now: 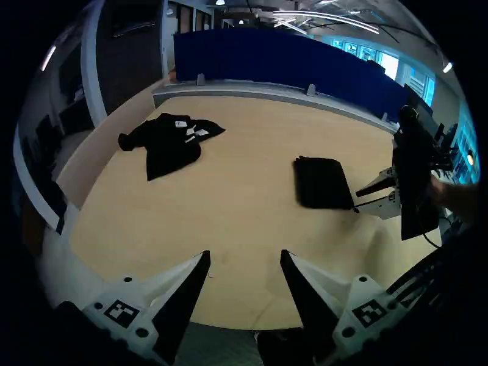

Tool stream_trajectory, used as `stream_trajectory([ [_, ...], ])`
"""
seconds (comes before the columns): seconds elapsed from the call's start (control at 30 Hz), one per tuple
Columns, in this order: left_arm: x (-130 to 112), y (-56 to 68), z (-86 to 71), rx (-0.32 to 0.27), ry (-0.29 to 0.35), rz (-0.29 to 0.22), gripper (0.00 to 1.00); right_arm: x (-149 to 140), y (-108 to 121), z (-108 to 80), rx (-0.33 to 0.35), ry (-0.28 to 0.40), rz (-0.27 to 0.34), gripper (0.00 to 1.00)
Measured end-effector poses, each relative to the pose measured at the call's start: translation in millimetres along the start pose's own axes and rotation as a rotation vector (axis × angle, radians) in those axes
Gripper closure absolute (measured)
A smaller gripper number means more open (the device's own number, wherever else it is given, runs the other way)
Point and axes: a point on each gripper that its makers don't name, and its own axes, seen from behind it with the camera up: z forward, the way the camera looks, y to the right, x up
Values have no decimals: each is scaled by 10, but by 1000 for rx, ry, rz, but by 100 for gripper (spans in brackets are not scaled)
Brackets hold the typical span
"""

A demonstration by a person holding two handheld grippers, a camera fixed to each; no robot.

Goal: Fold towel

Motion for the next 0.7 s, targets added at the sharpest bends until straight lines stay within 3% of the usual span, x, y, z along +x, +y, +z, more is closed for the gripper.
stream_trajectory([
  [0.23,5,39,-1,-2,0,7,15,-82,-8,59,-6,-11,10,37],
  [0.7,-34,15,-14,3,-3,4,15,-112,19,201,-27,-12,66,63],
])
